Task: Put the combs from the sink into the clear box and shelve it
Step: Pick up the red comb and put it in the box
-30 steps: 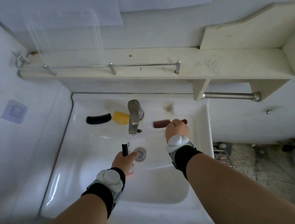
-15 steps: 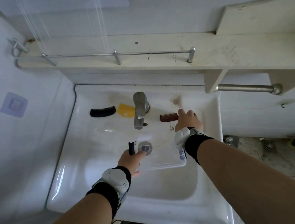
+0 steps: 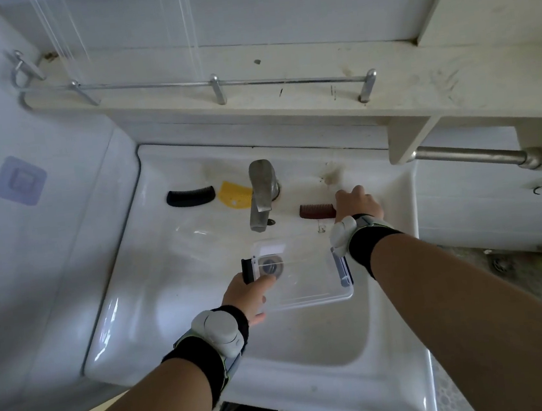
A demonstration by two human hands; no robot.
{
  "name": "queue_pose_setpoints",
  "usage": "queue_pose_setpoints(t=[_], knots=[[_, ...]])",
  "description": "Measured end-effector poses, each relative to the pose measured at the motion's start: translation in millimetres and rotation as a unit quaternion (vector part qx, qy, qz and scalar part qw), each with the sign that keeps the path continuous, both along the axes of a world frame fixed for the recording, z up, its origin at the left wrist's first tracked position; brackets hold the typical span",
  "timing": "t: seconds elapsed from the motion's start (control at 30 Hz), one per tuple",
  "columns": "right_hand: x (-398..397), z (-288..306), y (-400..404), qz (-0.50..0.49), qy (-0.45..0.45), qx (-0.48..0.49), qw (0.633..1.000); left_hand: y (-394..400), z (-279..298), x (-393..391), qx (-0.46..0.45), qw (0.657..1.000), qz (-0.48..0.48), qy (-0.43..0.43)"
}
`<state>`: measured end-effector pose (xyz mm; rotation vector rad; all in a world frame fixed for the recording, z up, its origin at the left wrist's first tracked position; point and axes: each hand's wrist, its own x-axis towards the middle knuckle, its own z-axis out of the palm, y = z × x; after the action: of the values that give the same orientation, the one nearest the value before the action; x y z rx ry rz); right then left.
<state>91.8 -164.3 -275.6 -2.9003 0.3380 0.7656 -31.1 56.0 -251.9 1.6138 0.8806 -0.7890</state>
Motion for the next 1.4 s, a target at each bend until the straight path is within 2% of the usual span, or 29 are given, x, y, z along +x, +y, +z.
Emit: queue_pose_setpoints(t=[0.27,0.5,0.57,0.7,0.87,0.97,1.1,1.23,1.4], knots=[[1.5,-5.5,-11.9,0.082,0.017,0.013,0.996,-1.0,-5.4,-4.6,-0.004,1.000,0.012,-0.007],[-10.4,1.5,-17.2,0.089,-0.071,0.059,0.992,0.6,-1.6,-7.3,0.009,1.000,0.006,-0.010],[-14.9,8.5,-18.5,0.084,-0.071,0.075,0.991,-1.1,4.6,-8.1,0.012,1.000,0.011,-0.014],[-25.3,19.9,-16.5,0.048,-0.023,0.149,0.987,-1.2,7.9,-10.6,0.009,1.000,0.020,-0.021],[-46.4,37.3,-0.7,0.043,-0.055,0.240,0.968,1.2,6.1,-15.0,0.026,0.999,0.013,-0.028],[-67.4,42.5,12.9,0.044,-0.034,0.278,0.959,4.5,8.7,-20.3,0.037,0.999,0.013,-0.032],[-90.6,45.2,31.1,0.126,0.030,0.259,0.957,9.1,10.0,-25.5,0.049,0.997,0.021,-0.047],[-94.8,49.1,52.6,0.235,0.077,0.196,0.949,11.5,11.9,-28.6,0.044,0.996,0.028,-0.075],[-93.5,51.2,75.0,0.354,0.159,0.125,0.913,18.2,13.6,-35.2,0.035,0.993,0.045,-0.104]])
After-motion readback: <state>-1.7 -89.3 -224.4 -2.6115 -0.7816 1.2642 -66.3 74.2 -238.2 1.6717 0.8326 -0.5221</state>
